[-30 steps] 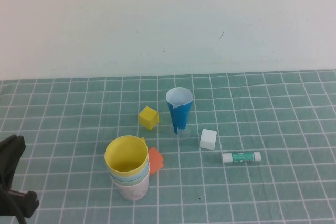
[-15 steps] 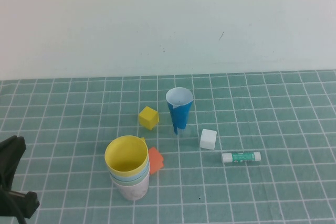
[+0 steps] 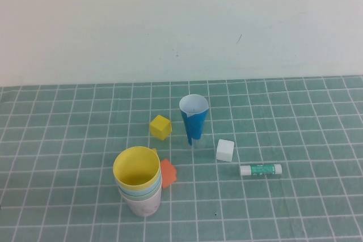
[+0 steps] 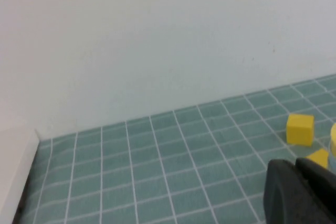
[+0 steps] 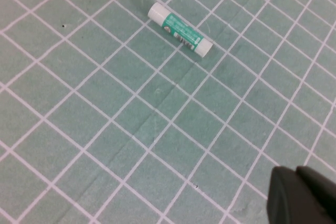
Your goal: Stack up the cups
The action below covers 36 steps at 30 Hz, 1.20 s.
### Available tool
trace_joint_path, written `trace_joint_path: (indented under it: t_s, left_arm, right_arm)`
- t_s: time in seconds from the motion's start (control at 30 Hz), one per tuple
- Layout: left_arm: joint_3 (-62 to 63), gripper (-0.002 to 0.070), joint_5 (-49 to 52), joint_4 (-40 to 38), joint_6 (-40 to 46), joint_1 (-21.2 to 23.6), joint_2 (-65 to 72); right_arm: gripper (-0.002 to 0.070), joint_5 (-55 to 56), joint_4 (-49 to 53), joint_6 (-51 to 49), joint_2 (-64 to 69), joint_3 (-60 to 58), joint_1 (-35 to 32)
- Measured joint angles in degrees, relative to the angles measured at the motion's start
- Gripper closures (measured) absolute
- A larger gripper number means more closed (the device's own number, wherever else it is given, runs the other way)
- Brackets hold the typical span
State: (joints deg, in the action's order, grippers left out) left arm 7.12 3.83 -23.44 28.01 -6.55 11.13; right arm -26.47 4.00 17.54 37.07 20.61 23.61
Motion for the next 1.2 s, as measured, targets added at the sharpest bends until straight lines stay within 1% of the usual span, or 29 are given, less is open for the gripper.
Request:
trace_joint_path:
  t_s: [0.13, 0.2, 0.3, 0.5, 0.73, 0.93, 1.0, 1.2]
  left_arm:
    - [-7.65, 0.0676, 0.55, -1.01, 0.1, 1.62, -6.64]
    - [-8.33, 0.0676, 4.2, -0.74, 0.1, 2.33, -10.07]
    - [-8.33, 0.0676, 8.65, 0.71, -0.37, 2.95, -11.6]
    - [-8.22, 0.0676, 14.42, 4.99, -8.05, 3.45, -11.79]
    - [-8.14, 0.0676, 14.88, 6.95, -11.07, 3.45, -11.82]
    - [-8.1, 0.0676, 14.88, 13.08, -19.74, 3.45, -11.92]
    - [-8.0, 0.0676, 14.88, 14.11, -21.25, 3.45, -11.92]
    - [-8.0, 0.0676, 14.88, 15.11, -22.34, 3.48, -11.92]
  right_arm:
    - [0.0676, 0.0, 0.0, 0.0, 0.0, 0.0, 0.0]
    - [0.0676, -0.11, 0.0, 0.0, 0.0, 0.0, 0.0]
    - [0.0676, -0.22, -0.04, 0.0, 0.0, 0.0, 0.0]
    - [0.0676, -0.45, -0.04, 0.0, 0.24, -0.07, 0.0]
    - [0.0676, -0.45, -0.04, 0.0, 0.33, -0.07, 0.0]
    - [0.0676, -0.45, -0.04, 0.0, 0.33, -0.07, 0.0]
    - [0.0676, -0.45, -0.04, 0.0, 0.33, -0.07, 0.0]
    - [0.0676, -0.45, -0.04, 0.0, 0.33, -0.07, 0.0]
